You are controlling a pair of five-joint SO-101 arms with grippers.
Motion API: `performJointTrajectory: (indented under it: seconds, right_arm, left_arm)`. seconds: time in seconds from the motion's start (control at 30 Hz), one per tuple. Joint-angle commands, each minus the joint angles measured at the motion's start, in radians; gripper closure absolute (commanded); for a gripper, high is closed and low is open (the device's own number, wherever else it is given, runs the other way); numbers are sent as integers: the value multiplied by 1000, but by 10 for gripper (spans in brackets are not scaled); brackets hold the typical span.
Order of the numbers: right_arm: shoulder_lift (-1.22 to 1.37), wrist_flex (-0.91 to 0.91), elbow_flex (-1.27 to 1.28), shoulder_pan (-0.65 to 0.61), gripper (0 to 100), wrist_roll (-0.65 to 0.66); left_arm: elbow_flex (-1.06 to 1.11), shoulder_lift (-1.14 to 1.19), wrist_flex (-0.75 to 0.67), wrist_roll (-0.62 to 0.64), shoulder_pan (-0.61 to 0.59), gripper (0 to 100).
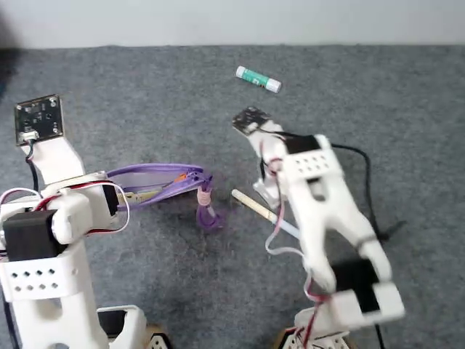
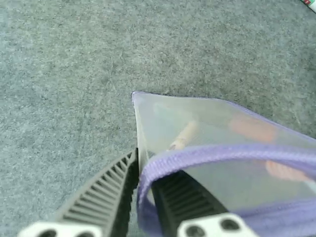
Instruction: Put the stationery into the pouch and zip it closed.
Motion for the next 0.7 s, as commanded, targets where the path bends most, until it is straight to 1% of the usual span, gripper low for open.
performJointTrajectory:
  seconds: [0.0, 0.13, 0.3, 0.47, 0.53, 0.63, 0.67]
  right_arm:
    - [117, 7, -164, -50, 798, -12]
    - [223, 8, -259, -99, 799, -12]
    - [314, -1, -295, -156, 800, -12]
    - [420, -2, -338, -145, 805, -12]
    - [460, -1, -373, -125, 854, -12]
    - [495, 8, -428, -117, 998, -12]
    - [496, 13, -437, -116, 986, -12]
  left_arm:
    - [-5, -12, -11, -8, -11, 988]
    - [-5, -12, -11, -8, -11, 988]
    - [-4, -11, -12, -8, -11, 988]
    - [-4, -11, -12, -8, -11, 988]
    - [-4, -11, -12, -8, -11, 988]
    - [-4, -11, -12, -8, -11, 988]
    - [-4, -11, -12, -8, -11, 988]
